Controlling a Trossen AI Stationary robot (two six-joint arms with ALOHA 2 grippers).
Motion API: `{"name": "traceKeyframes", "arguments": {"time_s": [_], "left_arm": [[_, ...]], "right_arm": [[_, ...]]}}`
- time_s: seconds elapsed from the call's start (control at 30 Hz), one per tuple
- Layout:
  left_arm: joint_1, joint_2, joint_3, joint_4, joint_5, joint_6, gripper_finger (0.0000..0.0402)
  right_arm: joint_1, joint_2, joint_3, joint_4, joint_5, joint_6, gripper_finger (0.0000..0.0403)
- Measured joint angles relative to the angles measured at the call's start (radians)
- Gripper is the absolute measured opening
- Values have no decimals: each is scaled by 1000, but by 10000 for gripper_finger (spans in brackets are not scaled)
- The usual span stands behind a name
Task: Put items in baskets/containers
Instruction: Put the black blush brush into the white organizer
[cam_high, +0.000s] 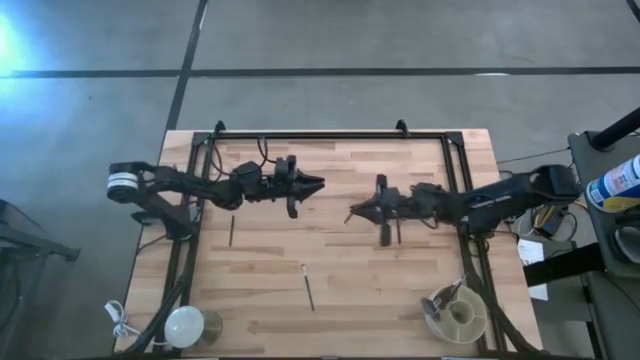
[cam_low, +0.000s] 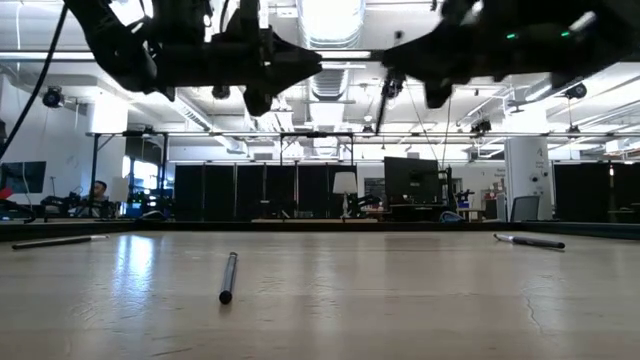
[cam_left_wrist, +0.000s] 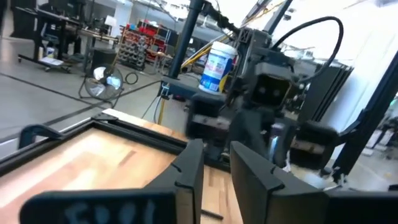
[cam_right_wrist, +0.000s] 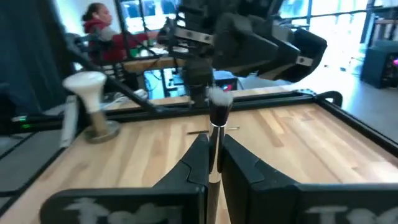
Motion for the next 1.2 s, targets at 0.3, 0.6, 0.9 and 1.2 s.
{"name": "traceKeyframes", "arguments": {"time_s": [0.3, 0.6, 0.9, 1.2], "left_arm": [[-2, -6, -3, -79, -3, 34, 71], [-9, 0, -1, -78, -6, 34, 71], [-12, 0, -1, -78, -57, 38, 71], [-11, 0, 0, -77, -77, 40, 71]], "right_arm": [[216, -325, -114, -228, 32, 31, 15], [588, -600, -146, -477, 234, 35, 15], [964, -713, -133, -629, 525, 48, 15], [1222, -716, -118, -632, 800, 52, 15]]}}
